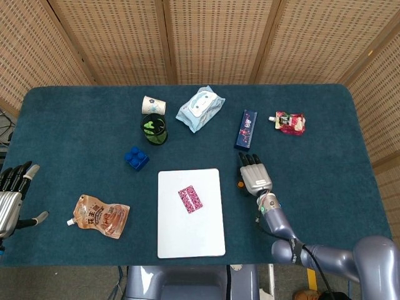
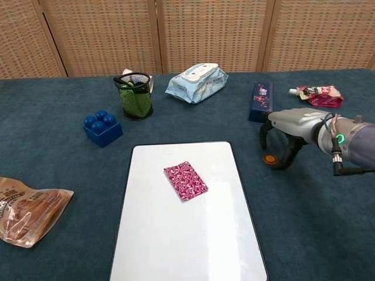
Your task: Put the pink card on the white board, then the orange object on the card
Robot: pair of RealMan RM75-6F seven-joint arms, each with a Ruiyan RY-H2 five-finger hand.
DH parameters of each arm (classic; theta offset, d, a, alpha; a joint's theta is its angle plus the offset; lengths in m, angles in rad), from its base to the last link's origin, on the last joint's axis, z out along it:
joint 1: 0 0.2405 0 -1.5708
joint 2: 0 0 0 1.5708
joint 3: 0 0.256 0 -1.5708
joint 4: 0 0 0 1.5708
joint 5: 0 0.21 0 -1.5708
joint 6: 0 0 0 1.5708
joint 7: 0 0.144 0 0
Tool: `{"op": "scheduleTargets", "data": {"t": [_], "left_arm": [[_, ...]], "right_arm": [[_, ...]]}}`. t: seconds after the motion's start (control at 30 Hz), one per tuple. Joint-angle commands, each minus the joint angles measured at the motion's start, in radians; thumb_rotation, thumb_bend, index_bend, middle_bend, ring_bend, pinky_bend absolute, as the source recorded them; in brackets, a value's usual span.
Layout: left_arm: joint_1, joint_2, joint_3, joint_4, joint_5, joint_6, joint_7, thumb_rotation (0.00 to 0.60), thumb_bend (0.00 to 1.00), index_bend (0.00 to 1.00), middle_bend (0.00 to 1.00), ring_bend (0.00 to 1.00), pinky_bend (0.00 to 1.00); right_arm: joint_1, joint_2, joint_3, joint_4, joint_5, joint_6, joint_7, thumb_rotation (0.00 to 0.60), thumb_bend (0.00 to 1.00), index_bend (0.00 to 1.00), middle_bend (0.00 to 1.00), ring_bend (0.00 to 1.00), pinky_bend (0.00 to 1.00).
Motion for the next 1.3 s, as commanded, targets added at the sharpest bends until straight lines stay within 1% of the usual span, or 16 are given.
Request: {"op": "scheduleTargets", "data": {"t": [0.03, 0.2, 0.3, 0.43, 0.53, 0.8, 1.13, 1.3], "left_arm": [[0.000, 0.000, 0.000, 0.001, -0.001, 0.000, 0.000, 0.600, 0.00, 0.00, 0.00, 0.00, 0.00], [-0.001, -0.001, 0.000, 0.002, -0.003, -0.003, 0.000, 0.600, 0.00, 0.00, 0.00, 0.00, 0.00], [-0.002, -0.001, 0.000, 0.001, -0.003, -0.003, 0.001, 0.600, 0.00, 0.00, 0.00, 0.00, 0.00], [-0.001, 0.000, 0.000, 0.001, -0.004, -0.002, 0.000, 0.600, 0.00, 0.00, 0.00, 0.00, 0.00], [-0.001, 0.000, -0.001, 0.002, -0.005, -0.002, -0.001, 0.600, 0.00, 0.00, 0.00, 0.00, 0.00], [-0.001, 0.001, 0.000, 0.001, -0.003, -0.001, -0.003, 0.600, 0.00, 0.00, 0.00, 0.00, 0.00], [-0.001, 0.001, 0.001, 0.001, -0.002, -0.002, -0.003, 0.600, 0.00, 0.00, 0.00, 0.00, 0.00], [-0.001, 0.004, 0.001, 0.000, 0.000, -0.002, -0.008, 0.600, 0.00, 0.00, 0.00, 0.00, 0.00]], "right_arm": [[-0.002, -0.007, 0.002, 0.012, 0.003, -0.007, -0.004, 0.600, 0.26, 0.40, 0.00, 0.00, 0.00], [-0.004, -0.012, 0.006, 0.019, 0.007, -0.014, -0.008, 0.600, 0.26, 0.41, 0.00, 0.00, 0.00], [-0.003, -0.015, 0.009, 0.019, 0.007, -0.018, -0.012, 0.600, 0.26, 0.44, 0.00, 0.00, 0.00], [-0.001, -0.020, 0.013, 0.021, 0.011, -0.018, -0.025, 0.600, 0.31, 0.49, 0.00, 0.00, 0.00], [0.000, -0.021, 0.015, 0.020, 0.018, -0.019, -0.033, 0.600, 0.33, 0.52, 0.00, 0.00, 0.00], [0.000, -0.013, 0.024, 0.007, 0.034, -0.021, -0.048, 0.600, 0.40, 0.54, 0.00, 0.00, 0.00], [0.004, 0.020, 0.045, -0.067, 0.057, -0.018, -0.052, 0.600, 0.40, 0.55, 0.00, 0.00, 0.00], [0.022, 0.049, 0.079, -0.155, 0.077, -0.004, -0.060, 0.600, 0.40, 0.55, 0.00, 0.00, 0.00]]}}
